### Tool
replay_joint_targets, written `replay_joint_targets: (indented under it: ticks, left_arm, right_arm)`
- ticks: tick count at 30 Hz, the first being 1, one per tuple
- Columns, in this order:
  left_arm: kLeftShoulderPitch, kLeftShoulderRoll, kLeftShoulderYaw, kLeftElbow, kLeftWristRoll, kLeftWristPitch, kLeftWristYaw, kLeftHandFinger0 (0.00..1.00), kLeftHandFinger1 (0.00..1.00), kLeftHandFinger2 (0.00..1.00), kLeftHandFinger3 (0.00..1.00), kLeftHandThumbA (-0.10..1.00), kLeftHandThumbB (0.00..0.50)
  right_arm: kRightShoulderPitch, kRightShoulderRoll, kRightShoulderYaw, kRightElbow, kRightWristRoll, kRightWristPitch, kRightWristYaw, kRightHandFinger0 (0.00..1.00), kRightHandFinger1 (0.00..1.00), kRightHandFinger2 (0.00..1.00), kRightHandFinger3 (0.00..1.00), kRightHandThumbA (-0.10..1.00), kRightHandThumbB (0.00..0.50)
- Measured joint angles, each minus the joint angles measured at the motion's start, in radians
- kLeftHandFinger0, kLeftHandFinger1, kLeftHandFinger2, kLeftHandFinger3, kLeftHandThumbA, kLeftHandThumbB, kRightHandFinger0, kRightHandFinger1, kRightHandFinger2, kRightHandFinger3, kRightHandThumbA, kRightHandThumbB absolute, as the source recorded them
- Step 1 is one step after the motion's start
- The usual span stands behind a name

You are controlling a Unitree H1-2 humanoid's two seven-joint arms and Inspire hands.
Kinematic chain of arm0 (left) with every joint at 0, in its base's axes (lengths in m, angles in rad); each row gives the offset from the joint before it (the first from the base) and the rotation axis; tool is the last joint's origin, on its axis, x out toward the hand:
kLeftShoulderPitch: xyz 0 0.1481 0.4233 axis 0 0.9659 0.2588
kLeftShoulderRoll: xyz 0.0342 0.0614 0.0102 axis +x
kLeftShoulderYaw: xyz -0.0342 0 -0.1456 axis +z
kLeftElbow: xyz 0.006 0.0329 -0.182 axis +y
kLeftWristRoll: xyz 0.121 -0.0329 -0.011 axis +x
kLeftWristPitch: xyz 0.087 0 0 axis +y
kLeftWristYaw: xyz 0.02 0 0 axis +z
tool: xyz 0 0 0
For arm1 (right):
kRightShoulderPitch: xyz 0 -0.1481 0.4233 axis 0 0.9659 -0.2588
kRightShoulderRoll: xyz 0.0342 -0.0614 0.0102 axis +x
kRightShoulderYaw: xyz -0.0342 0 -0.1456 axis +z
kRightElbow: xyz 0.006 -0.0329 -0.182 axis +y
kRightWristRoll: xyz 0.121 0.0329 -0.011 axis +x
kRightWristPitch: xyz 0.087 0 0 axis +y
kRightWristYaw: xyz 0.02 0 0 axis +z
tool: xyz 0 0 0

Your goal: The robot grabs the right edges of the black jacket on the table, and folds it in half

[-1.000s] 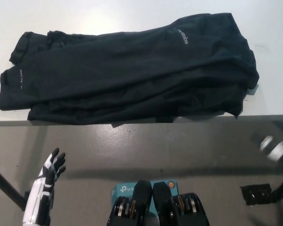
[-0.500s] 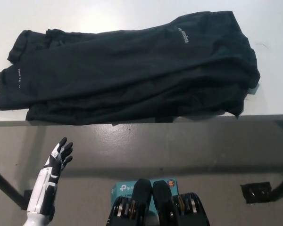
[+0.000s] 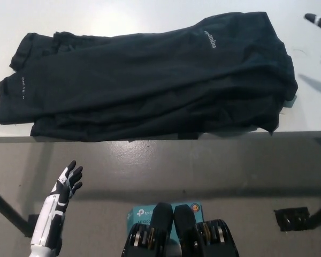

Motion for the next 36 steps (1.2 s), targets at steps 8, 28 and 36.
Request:
replay_joint_targets:
  ticks: [8, 28, 36]
  left_arm:
    - [0.010, 0.002, 0.003, 0.010, -0.008, -0.011, 0.000, 1.00, 1.00, 1.00, 1.00, 1.00, 0.132]
    - [0.010, 0.012, 0.009, 0.011, -0.016, -0.011, -0.002, 1.00, 1.00, 1.00, 1.00, 1.00, 0.166]
    - [0.009, 0.015, 0.007, 0.031, 0.017, -0.012, 0.003, 1.00, 1.00, 1.00, 1.00, 0.96, 0.133]
  right_arm:
    - [-0.074, 0.001, -0.002, 0.318, 0.005, -0.036, 0.054, 1.00, 1.00, 1.00, 1.00, 1.00, 0.286]
    - [-0.073, 0.005, 0.016, 0.516, -0.002, -0.124, 0.102, 1.00, 1.00, 1.00, 1.00, 1.00, 0.375]
    - [-0.072, 0.006, 0.043, 0.533, -0.009, -0.147, 0.108, 1.00, 1.00, 1.00, 1.00, 1.00, 0.361]
